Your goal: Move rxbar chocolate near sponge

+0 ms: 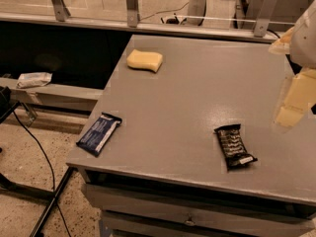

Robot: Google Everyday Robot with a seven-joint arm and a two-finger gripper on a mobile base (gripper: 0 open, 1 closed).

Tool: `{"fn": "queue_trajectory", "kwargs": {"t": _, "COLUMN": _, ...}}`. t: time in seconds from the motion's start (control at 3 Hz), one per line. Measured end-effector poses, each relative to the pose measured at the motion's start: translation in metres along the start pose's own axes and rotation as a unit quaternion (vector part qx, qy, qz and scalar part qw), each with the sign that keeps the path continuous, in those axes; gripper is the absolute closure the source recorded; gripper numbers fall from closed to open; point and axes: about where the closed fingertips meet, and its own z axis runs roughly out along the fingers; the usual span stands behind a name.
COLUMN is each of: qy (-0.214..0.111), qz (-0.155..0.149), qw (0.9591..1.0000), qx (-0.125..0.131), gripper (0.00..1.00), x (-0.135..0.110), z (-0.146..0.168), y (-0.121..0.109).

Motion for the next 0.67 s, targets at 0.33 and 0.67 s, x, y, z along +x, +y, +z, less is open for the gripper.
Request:
{"fn": "queue_trajectory", "kwargs": {"t": 0.33, "qy": -0.001, "qz": -0.001, "qw": 1.0, "qx": 0.002, "gripper": 0.0, "x": 0.0, "z": 0.0, "y": 0.0}}
{"fn": "queue_trajectory", "kwargs": {"t": 0.67, "qy": 0.002, "qz": -0.024, "qw": 0.9997, "qx": -0.006, "gripper": 0.0, "x": -0.002, "z": 0.016, "y": 0.006}}
